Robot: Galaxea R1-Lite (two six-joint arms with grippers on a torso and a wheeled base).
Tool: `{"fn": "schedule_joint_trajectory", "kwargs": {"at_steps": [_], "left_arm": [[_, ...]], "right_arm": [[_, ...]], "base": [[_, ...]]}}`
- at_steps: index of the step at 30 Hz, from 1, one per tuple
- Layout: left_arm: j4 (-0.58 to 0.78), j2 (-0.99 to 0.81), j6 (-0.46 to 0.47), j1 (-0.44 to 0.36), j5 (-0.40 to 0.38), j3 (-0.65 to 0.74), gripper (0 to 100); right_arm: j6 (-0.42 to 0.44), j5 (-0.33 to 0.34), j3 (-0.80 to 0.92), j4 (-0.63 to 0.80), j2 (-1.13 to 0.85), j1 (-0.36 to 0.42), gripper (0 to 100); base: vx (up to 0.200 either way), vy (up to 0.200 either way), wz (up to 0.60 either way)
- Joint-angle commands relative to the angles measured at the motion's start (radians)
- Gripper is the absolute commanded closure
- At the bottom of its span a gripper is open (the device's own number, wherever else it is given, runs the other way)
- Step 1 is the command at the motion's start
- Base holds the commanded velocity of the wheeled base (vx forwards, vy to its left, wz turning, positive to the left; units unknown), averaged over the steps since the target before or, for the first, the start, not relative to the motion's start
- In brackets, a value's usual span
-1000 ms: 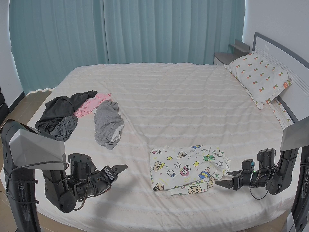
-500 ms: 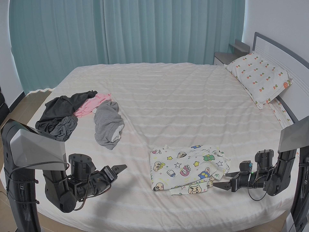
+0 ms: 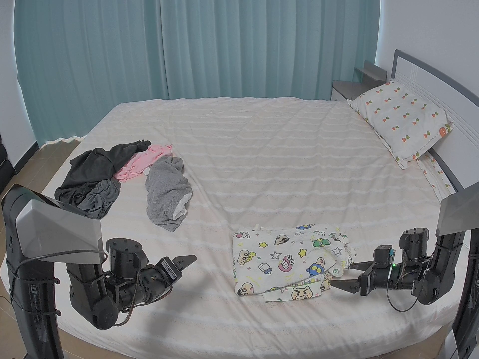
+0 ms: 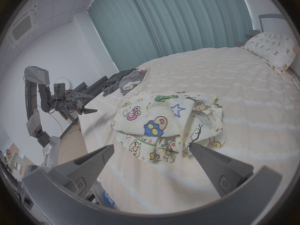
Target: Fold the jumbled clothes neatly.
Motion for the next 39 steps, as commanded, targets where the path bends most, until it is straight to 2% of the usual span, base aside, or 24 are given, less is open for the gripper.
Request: {"fn": "schedule_joint_trajectory", "kwargs": {"at_steps": [1,7,17,26,39], "left_arm": [[-0.001,0.002,0.001,0.000,0.000,0.000,0],[-0.001,0.002,0.001,0.000,0.000,0.000,0],[-0.001,0.003,0.001,0.000,0.004,0.000,0],[-0.001,0.006,0.001,-0.009,0.017,-0.002,0],[-0.001,0.008,0.001,-0.009,0.017,-0.002,0]], "right_arm": [[-0.003,-0.007,-0.004,-0.009,0.010,0.005,0],[-0.001,-0.015,-0.004,-0.066,-0.008,-0.019,0],[-0.001,-0.062,-0.042,-0.069,-0.035,-0.067,0],[0.005,-0.050,-0.025,-0.069,0.028,0.010,0],[0.005,-0.053,-0.044,-0.066,0.117,0.016,0]], "base": [[0.000,0.000,0.00],[0.000,0.000,0.00],[0.000,0.000,0.00],[0.000,0.000,0.00],[0.000,0.000,0.00]]}}
